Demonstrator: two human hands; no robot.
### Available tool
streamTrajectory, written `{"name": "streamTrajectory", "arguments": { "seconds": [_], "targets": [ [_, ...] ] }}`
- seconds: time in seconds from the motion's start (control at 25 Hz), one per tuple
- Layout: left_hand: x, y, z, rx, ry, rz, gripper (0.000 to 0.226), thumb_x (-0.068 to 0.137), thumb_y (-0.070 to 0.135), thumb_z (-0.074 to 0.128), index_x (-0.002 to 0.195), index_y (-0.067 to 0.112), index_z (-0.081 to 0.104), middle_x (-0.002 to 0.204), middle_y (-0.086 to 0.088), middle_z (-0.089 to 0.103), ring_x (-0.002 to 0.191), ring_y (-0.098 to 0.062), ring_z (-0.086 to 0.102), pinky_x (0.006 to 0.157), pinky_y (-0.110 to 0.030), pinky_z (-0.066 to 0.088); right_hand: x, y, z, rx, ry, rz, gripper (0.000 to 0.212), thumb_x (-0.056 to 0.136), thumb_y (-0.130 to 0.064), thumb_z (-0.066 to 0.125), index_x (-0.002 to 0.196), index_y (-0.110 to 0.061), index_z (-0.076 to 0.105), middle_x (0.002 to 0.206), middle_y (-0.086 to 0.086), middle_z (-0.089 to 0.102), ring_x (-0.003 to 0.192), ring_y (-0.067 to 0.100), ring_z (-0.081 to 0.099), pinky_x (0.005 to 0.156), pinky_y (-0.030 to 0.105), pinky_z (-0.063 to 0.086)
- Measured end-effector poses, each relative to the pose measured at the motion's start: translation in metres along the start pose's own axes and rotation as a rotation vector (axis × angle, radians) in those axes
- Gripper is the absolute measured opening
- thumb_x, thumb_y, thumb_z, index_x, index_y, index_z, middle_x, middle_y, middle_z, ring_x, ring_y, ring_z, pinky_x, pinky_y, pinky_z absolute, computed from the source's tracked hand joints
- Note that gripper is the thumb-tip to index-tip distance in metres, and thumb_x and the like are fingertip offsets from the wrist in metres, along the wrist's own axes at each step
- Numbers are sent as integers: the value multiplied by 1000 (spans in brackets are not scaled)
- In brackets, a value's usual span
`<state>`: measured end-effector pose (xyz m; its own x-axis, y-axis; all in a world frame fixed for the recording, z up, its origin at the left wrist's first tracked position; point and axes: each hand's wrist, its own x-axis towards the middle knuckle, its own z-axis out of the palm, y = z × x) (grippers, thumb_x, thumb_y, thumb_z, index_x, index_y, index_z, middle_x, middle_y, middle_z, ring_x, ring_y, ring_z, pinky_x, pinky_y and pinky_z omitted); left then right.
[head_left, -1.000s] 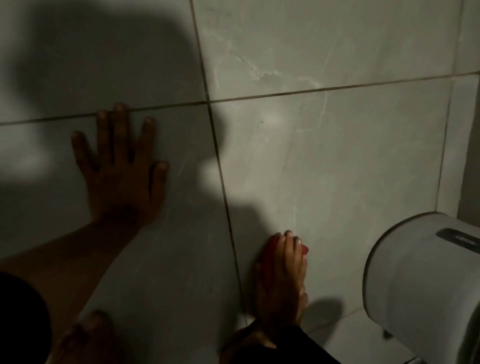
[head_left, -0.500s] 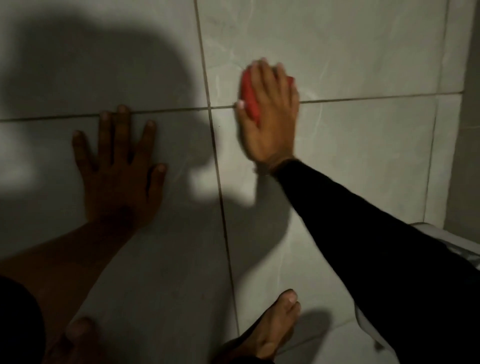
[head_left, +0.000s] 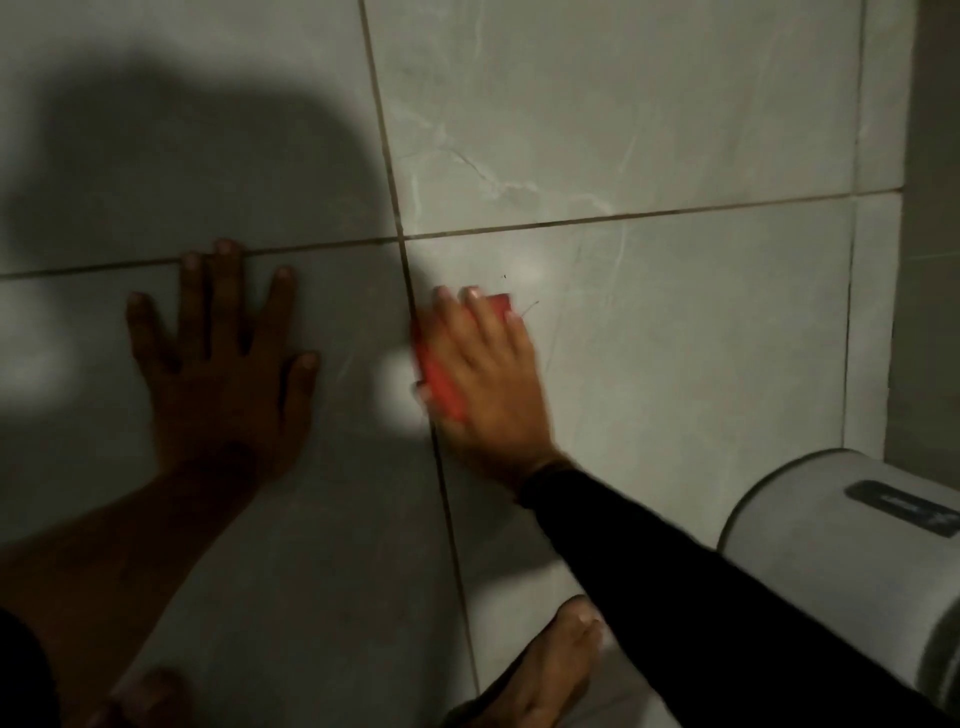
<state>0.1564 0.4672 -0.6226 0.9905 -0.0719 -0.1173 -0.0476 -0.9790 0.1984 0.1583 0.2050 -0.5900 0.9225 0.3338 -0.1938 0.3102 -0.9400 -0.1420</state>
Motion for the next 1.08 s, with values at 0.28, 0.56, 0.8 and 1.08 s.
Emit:
{"name": "streamTrajectory", "arguments": {
  "seconds": [0.28,0.56,0.8,1.08],
  "targets": [
    [1,-2,-1,-9,-19,0,76,104,54,33,175,31,16,184,-12,3,169,-24,-12,130,-69,-1,-10,-10,-4,69,9,216,74,105,-42,48,168,-12,24,178,14,25,166,37,19,133,62,20],
    [2,-4,4,7,-19,1,79,104,56,32,175,37,3,185,-9,-1,168,-19,-16,130,-68,-1,27,-13,-9,109,190,504,66,107,-37,47,165,-8,36,177,15,28,166,41,22,133,63,18],
    [2,-1,4,25,10,-1,77,104,55,33,175,33,13,185,-11,2,171,-37,3,130,-69,0,-17,9,-10,83,14,382,64,104,-35,49,162,-14,35,174,16,35,163,41,26,132,64,24],
    [1,-1,-2,13,-8,-21,77,104,54,35,175,31,16,185,-10,0,171,-38,3,130,-64,-7,-50,-6,-18,81,-92,354,69,104,-40,50,165,-14,31,176,16,31,164,43,25,128,66,31]
  ]
}}
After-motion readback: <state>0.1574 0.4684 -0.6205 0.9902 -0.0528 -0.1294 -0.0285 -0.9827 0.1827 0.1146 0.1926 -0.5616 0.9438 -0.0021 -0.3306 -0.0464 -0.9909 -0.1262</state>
